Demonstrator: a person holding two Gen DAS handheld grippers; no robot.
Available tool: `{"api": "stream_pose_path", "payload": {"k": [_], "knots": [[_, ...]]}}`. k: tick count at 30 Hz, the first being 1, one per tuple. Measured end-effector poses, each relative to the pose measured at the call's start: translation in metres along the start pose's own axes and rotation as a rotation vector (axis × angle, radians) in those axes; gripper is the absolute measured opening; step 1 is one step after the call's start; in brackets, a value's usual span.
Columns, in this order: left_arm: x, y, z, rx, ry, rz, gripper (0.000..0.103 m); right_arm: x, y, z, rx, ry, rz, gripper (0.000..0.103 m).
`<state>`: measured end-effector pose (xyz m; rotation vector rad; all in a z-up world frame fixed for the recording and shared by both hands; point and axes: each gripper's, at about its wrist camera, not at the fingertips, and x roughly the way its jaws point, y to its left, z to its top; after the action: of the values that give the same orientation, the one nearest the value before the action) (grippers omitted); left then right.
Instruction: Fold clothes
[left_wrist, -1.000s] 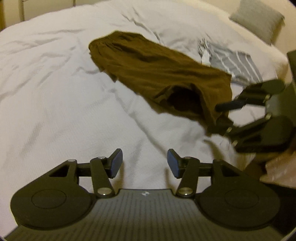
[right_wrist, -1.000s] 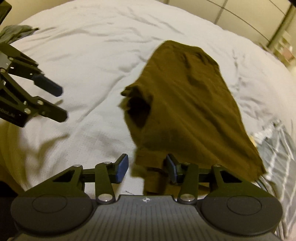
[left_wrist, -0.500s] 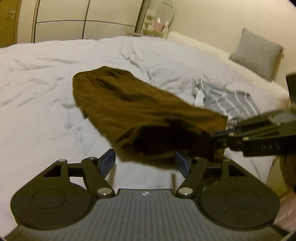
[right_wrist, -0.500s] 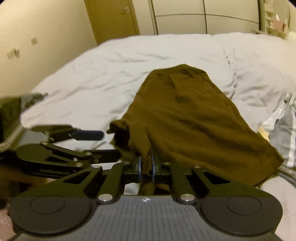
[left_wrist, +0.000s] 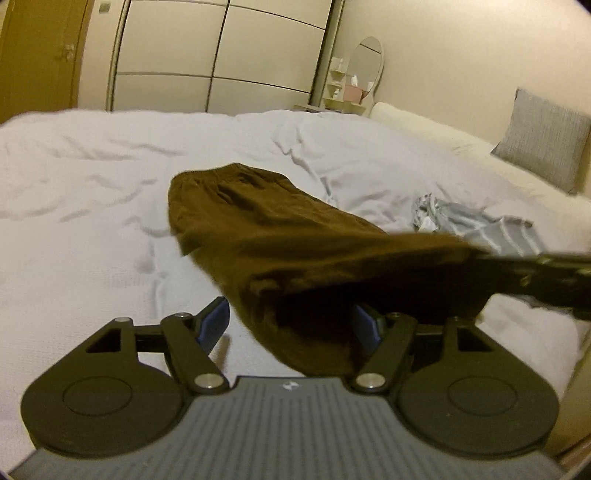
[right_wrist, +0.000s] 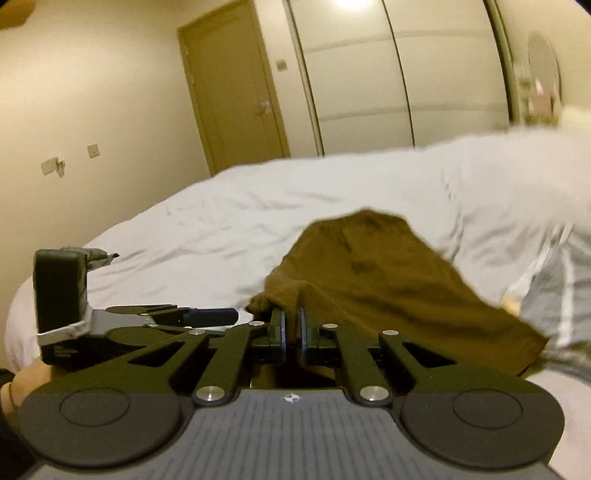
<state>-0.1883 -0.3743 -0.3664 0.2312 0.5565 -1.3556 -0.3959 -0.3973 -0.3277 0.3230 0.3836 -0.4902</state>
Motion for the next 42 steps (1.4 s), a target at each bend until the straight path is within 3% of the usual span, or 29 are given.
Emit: {"api": "stream_pose_path", "payload": {"k": [3, 6, 9, 11, 13, 19, 22, 27, 30, 38, 42], "knots": [[0.010, -0.006, 0.001, 0.036, 0.015, 0.071, 0.063, -0.002, -0.001, -0.002, -0.013, 0.016, 0.001, 0.007], [0.019, -0.002, -0.001, 0.100, 0.034, 0.153, 0.037, 0.001, -0.007, -0.003, -0.013, 0.042, -0.001, 0.007], [0.009, 0.013, -0.004, 0.101, 0.017, 0.209, 0.025, 0.006, -0.014, -0.006, -0.016, 0.060, -0.006, 0.012], [-0.005, 0.027, -0.007, 0.066, 0.003, 0.228, 0.023, 0.010, -0.014, -0.012, -0.042, 0.082, -0.005, 0.021], [-0.018, 0.041, -0.010, 0.028, -0.005, 0.235, 0.022, 0.017, -0.010, -0.022, -0.088, 0.108, -0.011, 0.037], [-0.034, 0.058, -0.019, 0.001, 0.003, 0.206, 0.025, 0.023, 0.013, -0.051, -0.272, 0.141, -0.021, 0.052], [-0.034, 0.049, -0.021, 0.082, 0.009, 0.183, 0.038, 0.025, 0.024, -0.060, -0.366, 0.143, -0.035, 0.052], [-0.018, 0.036, -0.018, 0.179, 0.035, 0.157, 0.041, 0.032, 0.037, -0.067, -0.466, 0.139, -0.033, 0.045], [-0.008, 0.036, -0.014, 0.211, 0.048, 0.152, 0.041, 0.039, 0.048, -0.074, -0.550, 0.150, -0.043, 0.003], [-0.020, 0.053, -0.013, 0.187, 0.016, 0.160, 0.039, 0.029, 0.060, -0.090, -0.677, 0.169, -0.019, 0.006], [-0.042, 0.048, -0.027, 0.285, -0.017, 0.130, 0.045, 0.024, 0.062, -0.093, -0.714, 0.171, 0.001, 0.010]]}}
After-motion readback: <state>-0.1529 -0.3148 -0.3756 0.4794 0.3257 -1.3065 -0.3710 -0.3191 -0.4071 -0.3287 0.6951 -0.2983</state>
